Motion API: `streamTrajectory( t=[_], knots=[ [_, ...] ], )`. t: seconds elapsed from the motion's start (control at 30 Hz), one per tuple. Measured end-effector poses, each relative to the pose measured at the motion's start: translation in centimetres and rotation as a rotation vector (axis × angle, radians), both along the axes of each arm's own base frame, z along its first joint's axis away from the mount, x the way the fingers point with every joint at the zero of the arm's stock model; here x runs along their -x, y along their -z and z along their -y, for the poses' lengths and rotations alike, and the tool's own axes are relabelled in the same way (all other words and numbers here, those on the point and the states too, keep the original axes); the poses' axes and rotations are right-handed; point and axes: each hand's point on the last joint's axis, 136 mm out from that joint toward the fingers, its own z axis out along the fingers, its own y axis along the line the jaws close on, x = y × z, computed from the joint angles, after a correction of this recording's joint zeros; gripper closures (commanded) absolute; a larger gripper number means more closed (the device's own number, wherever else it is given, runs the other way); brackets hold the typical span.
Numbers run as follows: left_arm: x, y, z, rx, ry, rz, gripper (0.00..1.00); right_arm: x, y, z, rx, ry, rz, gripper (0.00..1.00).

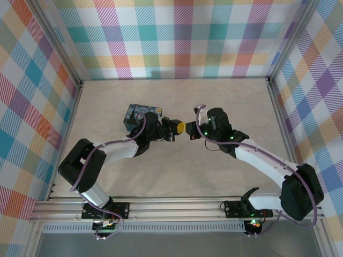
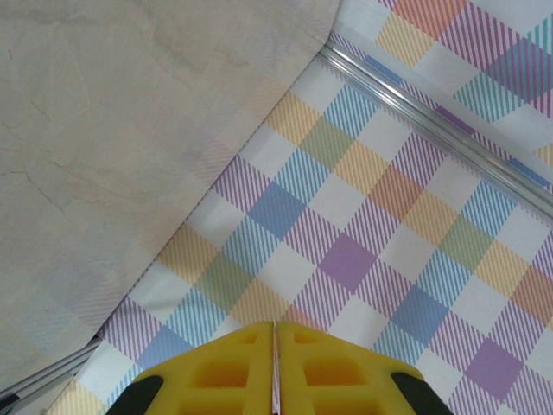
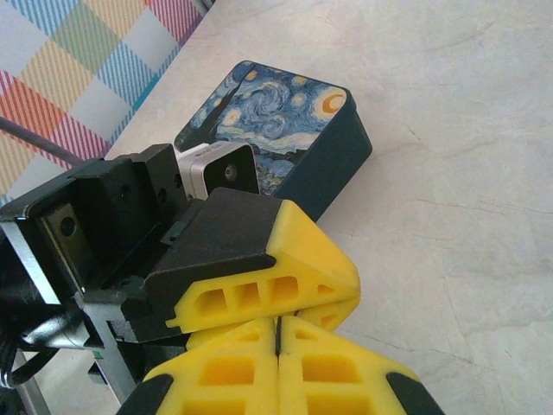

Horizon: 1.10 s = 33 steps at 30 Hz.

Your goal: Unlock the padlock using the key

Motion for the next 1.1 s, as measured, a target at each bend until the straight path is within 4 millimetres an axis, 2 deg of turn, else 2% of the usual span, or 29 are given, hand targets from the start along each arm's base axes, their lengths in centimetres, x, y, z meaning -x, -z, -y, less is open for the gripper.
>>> streamTrajectory(
  t=[0.13,0.47,0.67,0.8,0.93,1.03,1.1],
  knots=[
    [0.0,0.0,0.0,0.000,0.001,0.001,0.91,-0.1,0.0,0.1,0.002,0.007,0.003,1.00],
    [0.0,0.0,0.0,-0.011,0.010,0.021,1.00,-0.1,0.1,0.2,0.003,0.016,0.000,1.00],
    [-0.3,-0.7,0.3,-0.086,0.040,0.149,1.00,0.2,0.1,0.8,-0.017,0.030,-0.015,0.82],
    [-1.1,-2.6,-0.1,-0.212,0.048,0.319,1.00,0.6,-1.1,2.3,-0.084,0.039,-0.015,0.69],
    [-1.3,-6.7,-0.9,-0.302,0.048,0.552,1.00,0.9,-3.0,3.6,-0.191,0.044,0.001,0.56],
    [-1.1,-9.3,-1.3,-0.339,0.040,0.712,1.00,1.5,-4.3,3.2,-0.263,0.000,0.008,0.50],
    [-1.1,-10.4,-1.3,-0.348,0.038,0.788,1.00,1.9,-5.3,2.5,-0.307,-0.045,0.013,0.47]
  ],
)
